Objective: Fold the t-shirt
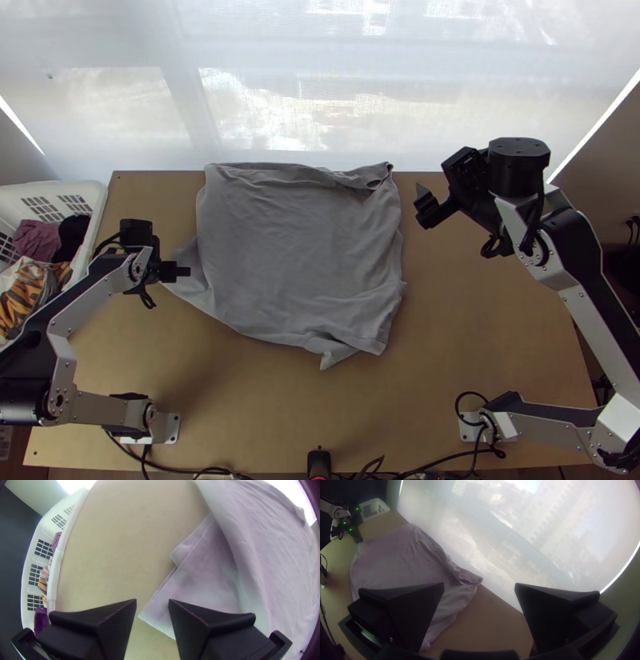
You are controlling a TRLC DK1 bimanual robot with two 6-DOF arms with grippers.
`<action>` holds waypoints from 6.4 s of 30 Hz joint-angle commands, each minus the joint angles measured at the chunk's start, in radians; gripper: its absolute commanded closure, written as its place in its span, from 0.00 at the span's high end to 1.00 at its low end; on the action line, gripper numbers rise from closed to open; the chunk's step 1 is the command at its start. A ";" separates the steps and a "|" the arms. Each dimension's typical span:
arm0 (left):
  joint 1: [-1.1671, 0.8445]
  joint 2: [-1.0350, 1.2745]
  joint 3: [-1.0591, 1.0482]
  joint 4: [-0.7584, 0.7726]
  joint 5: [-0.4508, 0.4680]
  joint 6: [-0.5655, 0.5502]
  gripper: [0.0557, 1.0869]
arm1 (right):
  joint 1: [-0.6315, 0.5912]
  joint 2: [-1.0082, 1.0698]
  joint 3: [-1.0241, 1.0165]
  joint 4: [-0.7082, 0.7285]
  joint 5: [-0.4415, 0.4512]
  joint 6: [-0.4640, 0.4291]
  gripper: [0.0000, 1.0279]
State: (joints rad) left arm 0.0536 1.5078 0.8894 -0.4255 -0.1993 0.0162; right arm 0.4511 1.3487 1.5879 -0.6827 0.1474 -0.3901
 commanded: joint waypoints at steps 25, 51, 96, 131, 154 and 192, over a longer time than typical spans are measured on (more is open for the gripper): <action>-0.060 -0.324 -0.104 -0.414 0.163 -0.007 0.03 | 0.008 -0.037 -0.029 -0.011 -0.002 -0.024 0.96; 0.002 -0.755 -0.116 -0.888 0.307 0.140 0.03 | 0.402 -0.161 -0.325 -0.279 -0.184 0.008 0.96; 0.109 -0.672 -0.124 -0.768 0.305 0.139 0.03 | 0.675 0.256 -0.600 0.109 -0.238 0.025 0.43; 0.051 -0.868 0.034 -1.081 0.296 0.254 0.03 | 0.673 -0.289 -0.632 -0.511 -0.315 -0.036 0.03; 0.048 -0.765 0.057 -1.018 0.321 0.321 0.94 | 0.678 -0.250 -0.569 -0.541 -0.335 -0.044 0.96; 0.005 0.637 0.849 -0.151 0.224 -0.058 0.86 | 0.064 0.178 -0.052 -0.339 -0.330 -0.016 0.96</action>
State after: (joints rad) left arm 0.0650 2.0312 1.6562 -0.6048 0.0498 -0.0319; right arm 0.6209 1.4902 1.4925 -1.0996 -0.1883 -0.4129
